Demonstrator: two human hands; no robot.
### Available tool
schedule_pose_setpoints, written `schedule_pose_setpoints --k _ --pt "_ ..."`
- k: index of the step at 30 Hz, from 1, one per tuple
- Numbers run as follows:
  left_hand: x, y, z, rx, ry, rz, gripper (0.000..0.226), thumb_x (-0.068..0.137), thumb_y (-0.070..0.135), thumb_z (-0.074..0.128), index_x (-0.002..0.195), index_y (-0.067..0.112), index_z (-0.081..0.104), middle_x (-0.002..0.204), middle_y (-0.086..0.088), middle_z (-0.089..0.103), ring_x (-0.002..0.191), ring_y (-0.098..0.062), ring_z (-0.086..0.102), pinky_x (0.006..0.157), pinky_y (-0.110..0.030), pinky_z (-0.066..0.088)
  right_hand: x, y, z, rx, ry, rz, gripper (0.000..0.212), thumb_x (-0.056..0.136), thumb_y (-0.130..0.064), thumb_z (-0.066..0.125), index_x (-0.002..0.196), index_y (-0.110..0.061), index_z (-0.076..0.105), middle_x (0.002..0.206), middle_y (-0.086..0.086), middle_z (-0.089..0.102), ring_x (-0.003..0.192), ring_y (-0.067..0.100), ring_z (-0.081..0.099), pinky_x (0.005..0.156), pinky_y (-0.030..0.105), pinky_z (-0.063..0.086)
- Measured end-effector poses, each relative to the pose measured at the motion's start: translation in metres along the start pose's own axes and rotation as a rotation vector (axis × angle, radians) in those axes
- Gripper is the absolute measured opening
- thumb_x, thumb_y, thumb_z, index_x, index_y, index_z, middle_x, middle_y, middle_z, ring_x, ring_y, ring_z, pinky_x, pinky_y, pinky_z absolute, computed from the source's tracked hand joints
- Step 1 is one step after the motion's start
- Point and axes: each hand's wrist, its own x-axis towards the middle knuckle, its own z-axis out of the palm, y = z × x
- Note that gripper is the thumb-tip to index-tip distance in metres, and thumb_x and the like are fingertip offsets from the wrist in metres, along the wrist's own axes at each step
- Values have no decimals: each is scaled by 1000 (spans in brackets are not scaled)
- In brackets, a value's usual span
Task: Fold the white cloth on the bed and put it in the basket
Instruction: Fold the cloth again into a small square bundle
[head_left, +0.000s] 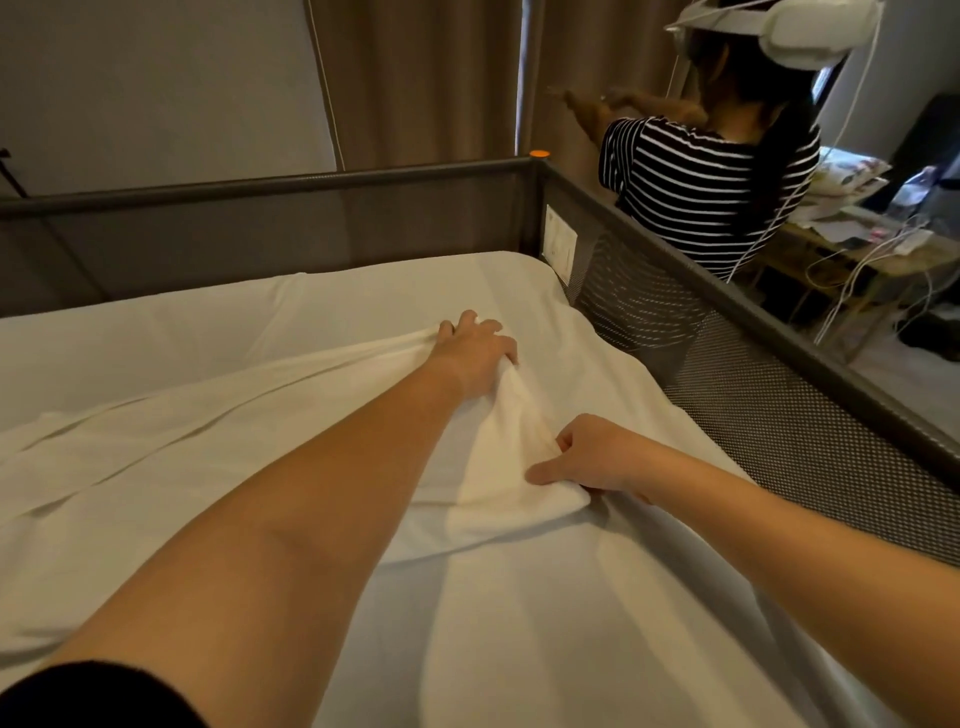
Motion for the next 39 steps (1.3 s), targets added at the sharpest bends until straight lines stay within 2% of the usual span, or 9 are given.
schedule_pose_setpoints --k 2,5,10,16,23,28,32,36,39 --pt "0 -2 0 -19 59 -11 31 97 14 59 115 38 67 139 3 57 137 -30 36 107 -48 31 2 3 0 15 -3 -24 50 79 -45 88 71 -17 47 72 4 50 66 21 47 63 30 37" --pt "-4 -15 -2 -55 137 -25 17 97 18 60 96 34 64 119 6 65 122 -26 46 95 -41 39 4 5 -2 14 -10 -41 51 77 -46 88 68 -19 47 69 3 51 67 21 47 66 31 38" --pt "-26 -43 -17 -139 260 -55 23 98 11 59 98 32 66 102 5 63 101 -21 52 79 -35 49 -9 -6 -9 51 -14 -87 46 83 -38 87 65 -18 50 60 -1 53 57 17 50 55 24 43" --pt "-71 -89 -52 -240 377 -94 28 90 5 62 99 31 67 96 4 66 85 -22 60 81 -44 61 -44 -44 -16 183 33 -184 26 82 -36 90 85 -14 76 81 0 73 75 17 68 62 23 55" --pt "-142 -147 -88 -424 543 -178 29 96 1 62 97 30 71 99 7 66 89 -22 63 79 -38 57 -94 -128 12 312 17 -318 32 84 -33 89 108 -14 79 104 3 81 95 22 79 82 34 67" --pt "-199 -208 -105 -465 617 -214 33 88 -10 65 98 19 77 109 -4 71 100 -26 65 83 -32 51 -119 -201 65 333 35 -411 31 83 -31 89 103 -9 79 102 8 80 91 22 77 68 29 66" --pt "-240 -261 -106 -488 650 -279 37 86 -12 65 92 23 77 107 -4 71 98 -25 65 83 -31 51 -130 -256 106 390 5 -456 30 84 -24 88 98 1 78 83 8 75 68 17 71 52 21 57" --pt "-281 -313 -93 -528 666 -330 31 89 -8 71 91 21 80 107 -1 68 97 -21 64 86 -31 56 -133 -302 151 404 -52 -498 21 84 -18 88 76 -11 70 69 4 68 55 15 66 49 23 56" --pt "-305 -347 -76 -571 675 -388 27 92 -3 74 90 23 80 109 3 65 97 -13 63 83 -21 51 -132 -332 182 386 -83 -505 21 85 -19 87 76 -14 68 71 3 68 60 16 68 51 22 57"
